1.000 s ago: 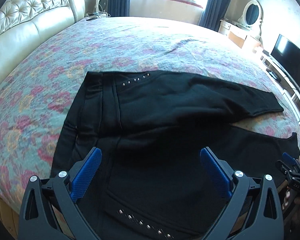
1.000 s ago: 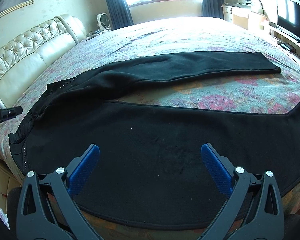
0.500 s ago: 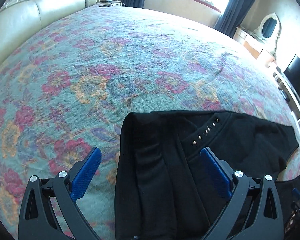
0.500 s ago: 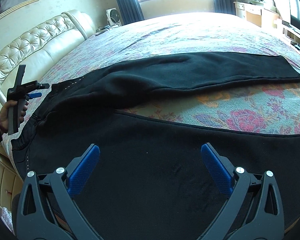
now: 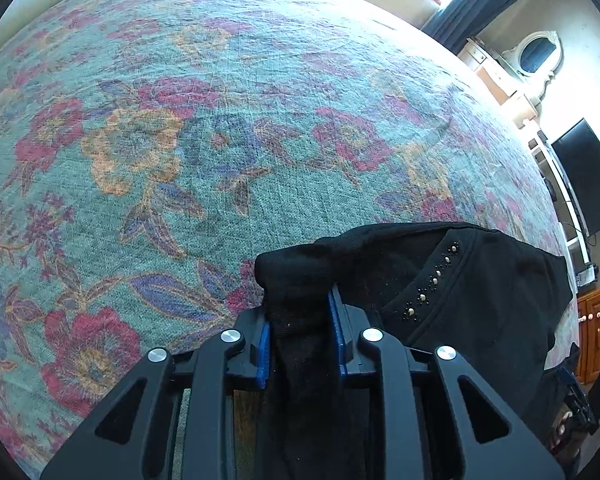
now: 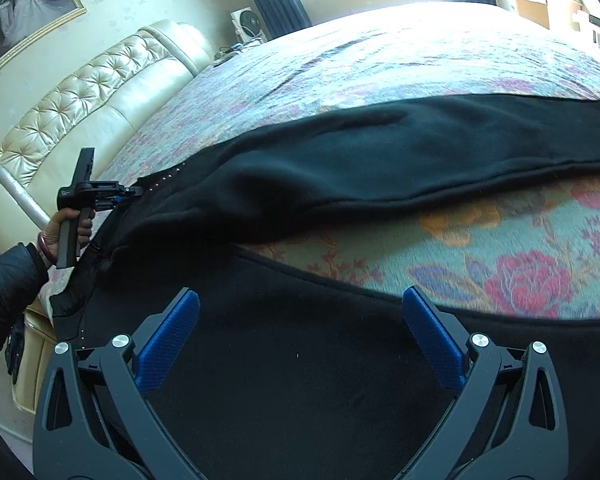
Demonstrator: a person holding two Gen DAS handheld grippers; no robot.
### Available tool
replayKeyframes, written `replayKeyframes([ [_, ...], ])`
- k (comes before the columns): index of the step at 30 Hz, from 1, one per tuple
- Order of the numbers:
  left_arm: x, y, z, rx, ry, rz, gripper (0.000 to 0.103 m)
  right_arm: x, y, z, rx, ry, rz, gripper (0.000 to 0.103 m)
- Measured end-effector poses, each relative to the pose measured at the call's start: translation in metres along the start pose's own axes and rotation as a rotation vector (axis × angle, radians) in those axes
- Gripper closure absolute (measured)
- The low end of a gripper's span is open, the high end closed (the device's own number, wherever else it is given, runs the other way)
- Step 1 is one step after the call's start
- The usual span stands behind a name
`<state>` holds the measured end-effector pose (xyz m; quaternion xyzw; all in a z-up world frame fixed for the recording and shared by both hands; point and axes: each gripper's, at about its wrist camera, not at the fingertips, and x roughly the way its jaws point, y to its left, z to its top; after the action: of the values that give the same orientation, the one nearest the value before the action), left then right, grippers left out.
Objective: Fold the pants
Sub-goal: 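Close the left gripper on the waistband while the right gripper grasps the trouser edge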
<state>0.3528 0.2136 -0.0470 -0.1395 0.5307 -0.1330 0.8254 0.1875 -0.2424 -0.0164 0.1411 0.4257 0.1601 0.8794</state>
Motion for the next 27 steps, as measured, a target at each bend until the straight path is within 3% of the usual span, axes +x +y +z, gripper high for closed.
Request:
replayKeyframes([
  [2,0.0,0.003,-0.001,-0.029,-0.005,-0.033,0.089,0.001,-0.01,0.026,-0.027,0.004,0.059,0.002],
  [5,0.003,0.005,-0.002,-0.056,-0.008,-0.033,0.09,0.015,-0.021,0.078,-0.151,0.012,0.067,0.002],
  [9,0.006,0.009,-0.002,-0.081,-0.002,-0.042,0.09,0.066,-0.037,0.152,-0.361,0.082,-0.03,0.002],
  [11,0.007,0.01,-0.001,-0.089,0.002,-0.045,0.09,0.095,-0.041,0.178,-0.437,0.145,-0.052,0.002],
  [14,0.009,0.01,0.0,-0.082,0.009,-0.039,0.09,0.133,-0.041,0.198,-0.54,0.25,-0.045,0.015],
  [16,0.011,0.01,0.002,-0.081,0.017,-0.037,0.089,0.157,-0.038,0.199,-0.591,0.34,-0.033,0.018],
  [18,0.012,0.011,0.003,-0.08,0.021,-0.04,0.087,0.176,-0.037,0.192,-0.633,0.419,-0.061,0.035],
  [19,0.013,0.012,0.004,-0.086,0.025,-0.044,0.087,0.183,-0.039,0.191,-0.614,0.453,-0.059,0.036],
  [20,0.013,0.013,0.005,-0.093,0.026,-0.048,0.087,0.184,-0.041,0.193,-0.58,0.451,-0.048,0.052],
  [21,0.014,0.013,0.005,-0.096,0.027,-0.049,0.087,0.183,-0.039,0.193,-0.571,0.453,-0.024,0.079],
  [22,0.013,0.013,0.005,-0.094,0.025,-0.045,0.087,0.18,-0.035,0.192,-0.581,0.445,-0.021,0.087],
  [24,0.011,0.008,0.004,-0.076,0.011,-0.03,0.089,0.17,-0.026,0.186,-0.621,0.402,-0.075,0.093],
  [27,-0.002,-0.002,-0.002,-0.045,-0.038,-0.023,0.091,0.14,-0.011,0.177,-0.666,0.278,-0.143,0.094],
])
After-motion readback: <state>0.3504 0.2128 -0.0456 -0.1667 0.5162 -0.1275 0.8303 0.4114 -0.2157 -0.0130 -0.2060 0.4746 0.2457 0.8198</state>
